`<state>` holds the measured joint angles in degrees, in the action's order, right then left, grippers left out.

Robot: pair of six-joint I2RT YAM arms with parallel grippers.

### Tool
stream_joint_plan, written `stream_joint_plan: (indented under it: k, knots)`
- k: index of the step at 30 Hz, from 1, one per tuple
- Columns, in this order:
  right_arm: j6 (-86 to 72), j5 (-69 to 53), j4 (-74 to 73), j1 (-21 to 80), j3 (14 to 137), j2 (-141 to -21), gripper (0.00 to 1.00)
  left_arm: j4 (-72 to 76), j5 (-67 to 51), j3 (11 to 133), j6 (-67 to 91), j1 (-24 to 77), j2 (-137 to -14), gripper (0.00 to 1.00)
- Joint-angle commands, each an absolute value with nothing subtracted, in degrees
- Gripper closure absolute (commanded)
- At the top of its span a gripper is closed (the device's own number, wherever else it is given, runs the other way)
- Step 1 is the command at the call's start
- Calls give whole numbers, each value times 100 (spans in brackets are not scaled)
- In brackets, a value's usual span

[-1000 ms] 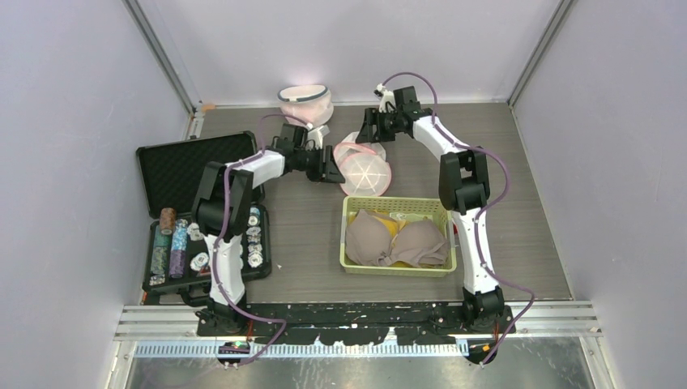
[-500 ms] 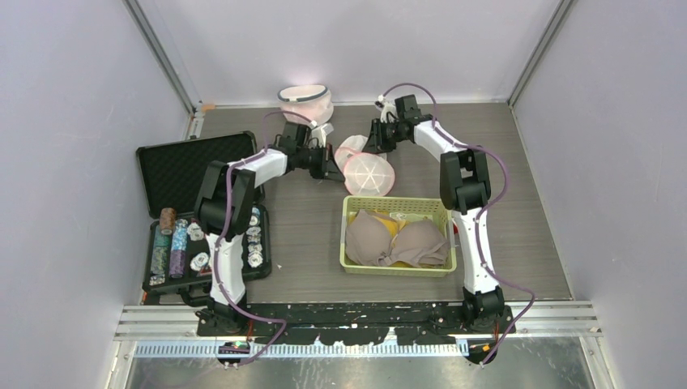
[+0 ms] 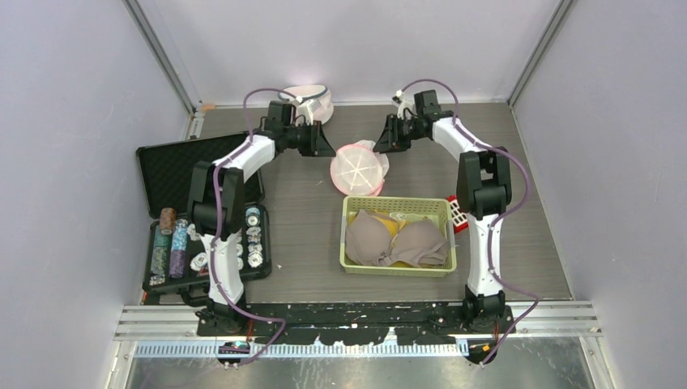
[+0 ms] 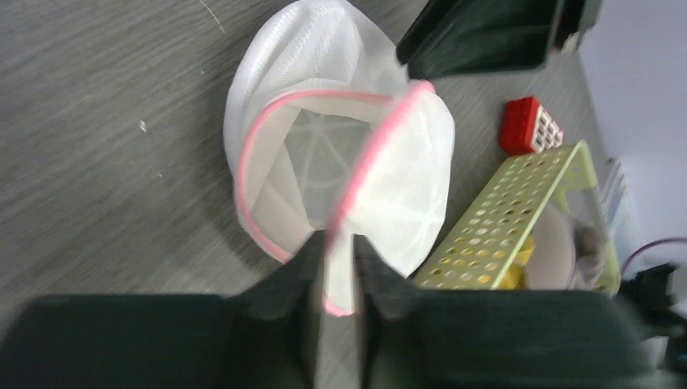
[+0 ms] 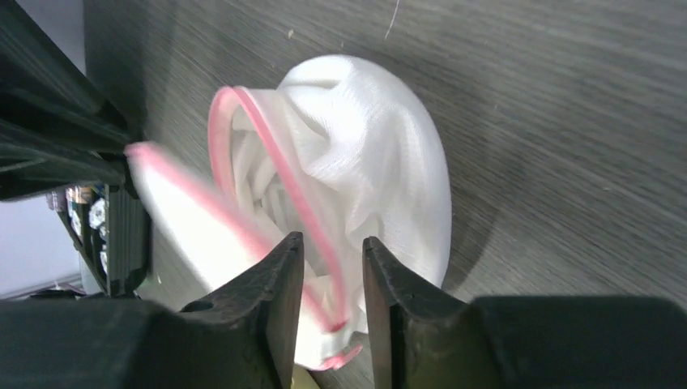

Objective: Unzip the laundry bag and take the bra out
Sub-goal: Move the laundry bag to the center of the board.

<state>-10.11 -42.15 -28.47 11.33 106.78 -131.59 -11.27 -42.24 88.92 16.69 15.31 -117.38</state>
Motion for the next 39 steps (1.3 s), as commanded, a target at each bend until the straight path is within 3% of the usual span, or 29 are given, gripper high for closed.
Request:
stream_joint_plan:
  k: [1, 7, 12, 15, 18, 28, 30, 34, 36, 39]
  knots:
    - [-1298, -4297, -2647, 994, 11093, -12806, 58, -1517, -4532, 8780, 1042, 1512, -11509, 66]
    - [-1606, -4078, -2405, 944, 11689, -13169, 37, -1528, -4402, 8272, 990, 1503, -11464, 43]
    - [-1460, -3857, -2380, 1055, 12012, -13528, 35, -1462, -4157, 8147, 959, 1503, -11640, 24]
    - [-1212, -3630, -2456, 1171, 12036, -13695, 37, -1284, -4220, 8087, 1063, 1524, -11798, 22]
    - [-826, -3323, -2573, 1276, 11982, -13843, 41, -932, -4368, 8051, 1239, 1566, -11908, 27]
    - [-438, -3362, -2840, 1407, 11639, -13941, 65, -80, -4553, 8388, 1865, 1766, -12353, 41]
    - [-446, -3478, -2885, 1413, 11530, -13906, 71, 191, -4589, 8384, 2083, 1807, -12381, 50]
    - [-405, -3777, -2957, 1414, 11304, -13782, 86, 1000, -4677, 8098, 2655, 1850, -12036, 86]
    - [-366, -3933, -2970, 1415, 11154, -13701, 92, 1177, -4716, 8016, 2841, 1874, -11822, 99]
    - [-353, -4216, -2956, 1410, 10938, -13580, 96, 1199, -4636, 8007, 2817, 1945, -11643, 100]
